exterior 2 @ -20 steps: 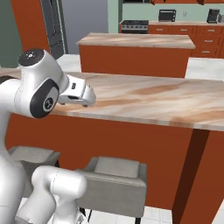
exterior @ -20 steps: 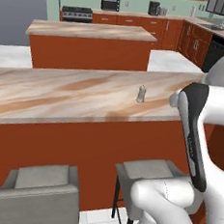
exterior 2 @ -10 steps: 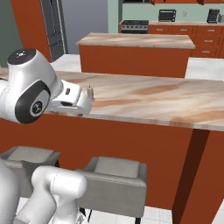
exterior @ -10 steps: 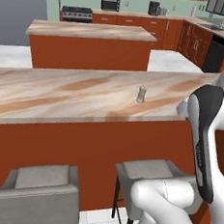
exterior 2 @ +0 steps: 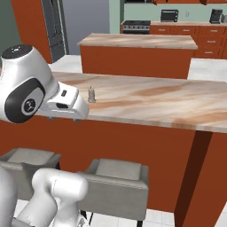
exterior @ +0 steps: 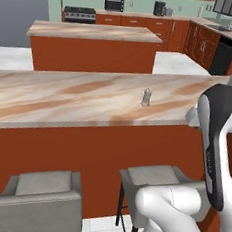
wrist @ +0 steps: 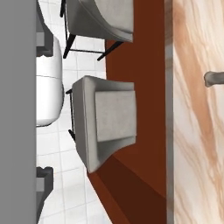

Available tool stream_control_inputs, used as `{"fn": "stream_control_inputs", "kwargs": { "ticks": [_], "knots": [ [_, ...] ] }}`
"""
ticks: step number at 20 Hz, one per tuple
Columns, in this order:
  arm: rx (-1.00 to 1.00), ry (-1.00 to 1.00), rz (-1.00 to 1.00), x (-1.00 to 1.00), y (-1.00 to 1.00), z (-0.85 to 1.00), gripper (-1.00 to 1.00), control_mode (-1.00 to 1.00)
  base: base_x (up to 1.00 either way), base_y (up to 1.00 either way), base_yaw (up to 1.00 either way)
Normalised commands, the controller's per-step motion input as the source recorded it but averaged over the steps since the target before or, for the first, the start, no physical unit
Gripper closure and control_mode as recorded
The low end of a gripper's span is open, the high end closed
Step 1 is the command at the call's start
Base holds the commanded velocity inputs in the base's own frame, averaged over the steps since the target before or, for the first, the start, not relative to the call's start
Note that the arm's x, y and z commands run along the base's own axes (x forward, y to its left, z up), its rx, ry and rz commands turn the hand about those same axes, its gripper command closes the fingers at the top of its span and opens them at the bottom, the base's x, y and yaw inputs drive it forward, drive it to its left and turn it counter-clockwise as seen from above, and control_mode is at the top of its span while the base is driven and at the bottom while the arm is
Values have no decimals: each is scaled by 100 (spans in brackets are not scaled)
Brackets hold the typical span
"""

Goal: Get the candle and the beer from the cabinet and move them to the dining counter.

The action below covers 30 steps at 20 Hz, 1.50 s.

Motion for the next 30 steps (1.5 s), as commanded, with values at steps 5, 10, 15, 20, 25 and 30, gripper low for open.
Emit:
{"fn": "stream_control_inputs", "kwargs": {
  "ticks": [5,10,15,20,25,30],
  "knots": [
    [0,1,0,-19,0,0,-100,-100,0,0,0],
    [0,0,0,-6,0,0,-100,100,-6,0,0],
    [0,0,0,0,0,0,-100,100,-45,-20,0],
    [0,0,0,0,0,0,-100,100,-88,-93,0],
    [0,0,0,0,0,0,-100,100,-62,-100,-8],
    [0,0,0,0,0,0,-100,100,-30,-100,-6]
  ]
}}
